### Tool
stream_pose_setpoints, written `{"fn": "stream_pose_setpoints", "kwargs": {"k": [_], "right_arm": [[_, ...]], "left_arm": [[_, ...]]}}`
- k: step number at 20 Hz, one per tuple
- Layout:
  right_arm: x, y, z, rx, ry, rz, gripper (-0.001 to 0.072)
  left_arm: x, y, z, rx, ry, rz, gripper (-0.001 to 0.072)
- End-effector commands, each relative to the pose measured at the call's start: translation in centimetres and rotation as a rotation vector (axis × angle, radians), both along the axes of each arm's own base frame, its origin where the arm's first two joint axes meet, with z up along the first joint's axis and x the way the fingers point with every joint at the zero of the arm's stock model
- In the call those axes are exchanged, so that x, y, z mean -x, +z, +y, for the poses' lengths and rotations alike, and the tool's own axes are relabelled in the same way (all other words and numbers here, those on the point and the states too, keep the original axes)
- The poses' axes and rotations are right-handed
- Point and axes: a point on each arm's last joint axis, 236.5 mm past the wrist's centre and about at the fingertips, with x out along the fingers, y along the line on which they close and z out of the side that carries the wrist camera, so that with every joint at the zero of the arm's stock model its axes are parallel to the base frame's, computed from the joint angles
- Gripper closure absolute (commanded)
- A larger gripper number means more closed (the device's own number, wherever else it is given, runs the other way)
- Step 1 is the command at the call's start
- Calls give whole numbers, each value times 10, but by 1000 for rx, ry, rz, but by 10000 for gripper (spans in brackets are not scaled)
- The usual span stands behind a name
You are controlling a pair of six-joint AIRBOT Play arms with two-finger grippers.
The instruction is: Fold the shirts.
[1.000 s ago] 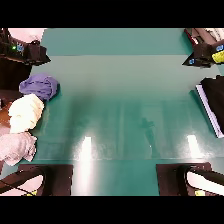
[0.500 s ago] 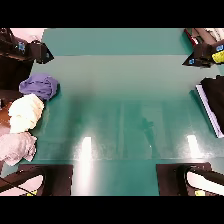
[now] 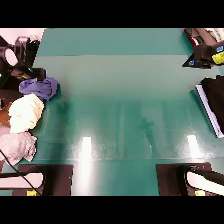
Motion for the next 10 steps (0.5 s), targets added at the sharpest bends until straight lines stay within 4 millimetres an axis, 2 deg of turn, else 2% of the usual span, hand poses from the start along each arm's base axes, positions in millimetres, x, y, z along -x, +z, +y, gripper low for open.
{"fn": "stream_pose_setpoints", "kwargs": {"k": [1,3,5,6,7,8,10], "right_arm": [[3,-1,1,1,5,11,691],[4,-2,0,2,6,16,691],[4,-2,1,2,7,16,691],[4,-2,1,2,7,15,691],[4,-2,1,2,7,15,691],[4,-2,1,2,7,15,691],[4,-1,1,2,7,14,691]], "left_arm": [[-1,-50,18,-3,34,79,166],[-7,-61,18,-2,29,78,166],[-8,-63,18,-2,29,79,169],[-8,-61,17,1,30,81,295],[-7,-59,17,2,33,85,584],[-8,-54,17,6,36,83,664],[-12,-33,7,50,39,65,682]]}}
